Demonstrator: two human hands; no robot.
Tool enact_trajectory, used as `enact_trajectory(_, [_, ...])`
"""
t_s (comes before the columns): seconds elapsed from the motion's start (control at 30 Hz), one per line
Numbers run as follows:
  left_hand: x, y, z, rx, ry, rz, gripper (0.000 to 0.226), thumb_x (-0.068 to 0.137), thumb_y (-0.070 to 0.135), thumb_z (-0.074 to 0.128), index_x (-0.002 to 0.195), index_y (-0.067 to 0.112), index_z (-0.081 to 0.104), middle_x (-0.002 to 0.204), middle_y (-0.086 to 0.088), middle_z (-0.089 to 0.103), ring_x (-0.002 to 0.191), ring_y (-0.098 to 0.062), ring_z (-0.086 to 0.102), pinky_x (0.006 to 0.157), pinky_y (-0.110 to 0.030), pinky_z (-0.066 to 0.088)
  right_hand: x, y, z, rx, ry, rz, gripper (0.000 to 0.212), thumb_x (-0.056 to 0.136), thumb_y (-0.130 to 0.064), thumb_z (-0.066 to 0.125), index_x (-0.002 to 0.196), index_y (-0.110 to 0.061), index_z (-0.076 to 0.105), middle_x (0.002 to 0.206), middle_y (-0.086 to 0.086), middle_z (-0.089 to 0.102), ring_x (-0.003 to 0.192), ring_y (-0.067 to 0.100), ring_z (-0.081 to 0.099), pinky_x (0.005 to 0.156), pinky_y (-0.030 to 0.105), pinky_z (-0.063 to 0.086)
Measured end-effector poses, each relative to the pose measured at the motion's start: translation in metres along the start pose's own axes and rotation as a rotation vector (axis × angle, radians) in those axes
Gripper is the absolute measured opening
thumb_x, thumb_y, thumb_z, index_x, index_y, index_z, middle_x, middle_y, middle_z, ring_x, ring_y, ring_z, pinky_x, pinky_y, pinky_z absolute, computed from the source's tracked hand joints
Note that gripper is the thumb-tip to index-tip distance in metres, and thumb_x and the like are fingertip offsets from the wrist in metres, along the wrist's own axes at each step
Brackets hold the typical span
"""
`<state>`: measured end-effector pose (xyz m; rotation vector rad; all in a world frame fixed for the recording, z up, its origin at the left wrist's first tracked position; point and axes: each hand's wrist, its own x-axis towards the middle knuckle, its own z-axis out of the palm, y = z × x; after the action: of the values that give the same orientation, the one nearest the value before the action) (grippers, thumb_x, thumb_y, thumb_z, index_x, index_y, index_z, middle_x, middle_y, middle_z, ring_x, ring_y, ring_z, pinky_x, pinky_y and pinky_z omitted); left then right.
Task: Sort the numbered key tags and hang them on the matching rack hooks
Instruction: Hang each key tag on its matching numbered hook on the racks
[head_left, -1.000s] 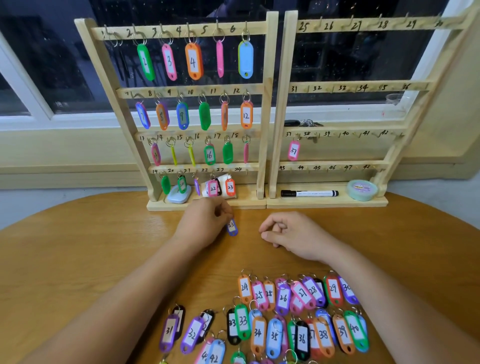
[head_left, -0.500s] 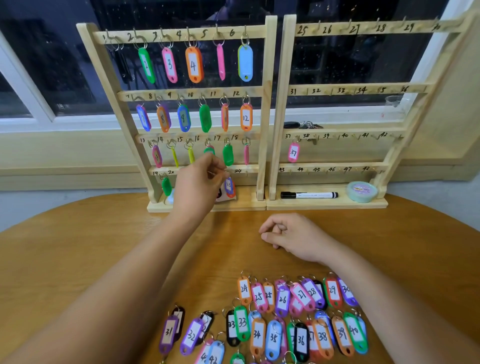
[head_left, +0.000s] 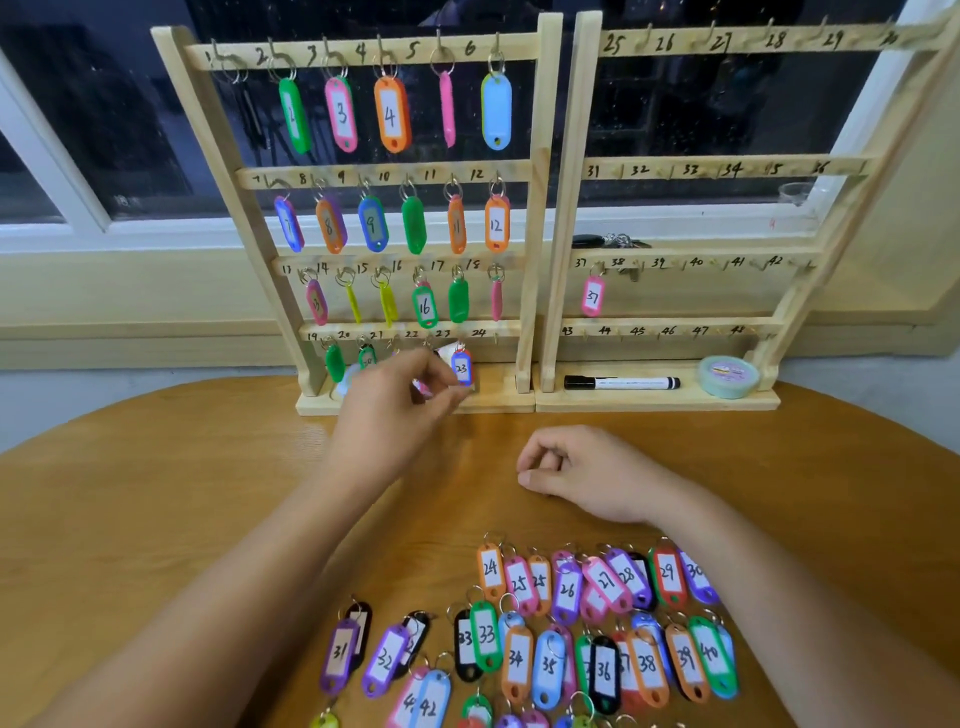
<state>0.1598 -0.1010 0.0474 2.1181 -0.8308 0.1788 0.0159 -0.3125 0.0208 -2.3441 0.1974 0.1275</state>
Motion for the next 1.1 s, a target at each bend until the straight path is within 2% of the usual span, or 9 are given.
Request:
enact_trajectory(0.17, [-0.046,-0.009,-0.004,-0.005,-0.220,-0.083,0.010,0.091,0.036,0.083,0.091,0.035,0.072,0.092,0.021,0.073,0.081,-0.006,0.066,0.068,-0.017,0.050,-0.005,-0.014,0.010,-0.023,-0.119,-0.033,0.007,0.096,-0.041,0.076,0.095,-0.035,0.073,0.088,-0.007,0.073,0.066,-0.001,0.056,0.070,0.031,0.050])
enact_trajectory(0.37, [-0.075,-0.009,-0.002,-0.032,-0.435,-0.041,0.008,0.092,0.044,0.081,0.095,0.040,0.076,0.092,0.022,0.073,0.088,-0.005,0.067,0.073,-0.017,0.051,-0.013,-0.027,0.015,-0.054,-0.220,-0.060,0.007,0.097,-0.042,0.074,0.103,-0.037,0.073,0.094,-0.009,0.073,0.068,-0.004,0.057,0.068,0.025,0.046])
enact_trajectory(0.5, [-0.083,-0.009,0.002,-0.023,-0.464,0.027,0.013,0.090,0.049,0.081,0.097,0.039,0.075,0.097,0.019,0.071,0.093,-0.007,0.065,0.077,-0.021,0.051,-0.018,-0.032,0.008,-0.051,-0.268,-0.058,0.010,0.097,-0.038,0.075,0.106,-0.034,0.074,0.101,-0.008,0.073,0.067,-0.008,0.057,0.065,0.018,0.043])
enact_trajectory(0.7, [-0.083,-0.008,0.003,0.013,-0.498,0.063,0.018,0.087,0.053,0.083,0.098,0.041,0.075,0.097,0.018,0.064,0.092,-0.008,0.063,0.076,-0.020,0.049,-0.017,-0.030,0.006,-0.032,-0.334,-0.066,0.018,0.090,-0.032,0.083,0.105,-0.031,0.073,0.101,-0.004,0.074,0.065,-0.002,0.056,0.064,0.020,0.045])
enact_trajectory(0.8, [-0.083,-0.008,0.004,0.016,-0.509,0.065,0.014,0.086,0.049,0.084,0.096,0.041,0.077,0.096,0.018,0.066,0.092,-0.010,0.063,0.077,-0.021,0.049,-0.017,-0.030,0.007,-0.059,-0.328,-0.086,0.017,0.090,-0.032,0.084,0.104,-0.029,0.075,0.101,-0.002,0.073,0.065,-0.003,0.056,0.061,0.015,0.041])
enact_trajectory(1.0, [-0.079,-0.009,0.005,-0.028,-0.548,-0.034,0.008,0.089,0.044,0.083,0.091,0.038,0.077,0.095,0.015,0.072,0.088,-0.010,0.064,0.078,-0.028,0.053,-0.016,-0.030,0.008,-0.088,-0.306,-0.089,0.004,0.095,-0.029,0.080,0.097,-0.027,0.077,0.096,-0.008,0.072,0.066,-0.005,0.057,0.059,0.013,0.039])
enact_trajectory(1.1, [-0.076,-0.008,0.000,-0.143,-0.589,-0.115,0.007,0.093,0.039,0.081,0.092,0.033,0.078,0.088,0.015,0.076,0.080,-0.005,0.066,0.074,-0.022,0.053,-0.017,-0.030,0.003,-0.014,-0.326,-0.063,0.003,0.097,-0.030,0.078,0.098,-0.027,0.078,0.080,-0.020,0.070,0.061,-0.002,0.053,0.058,0.015,0.038])
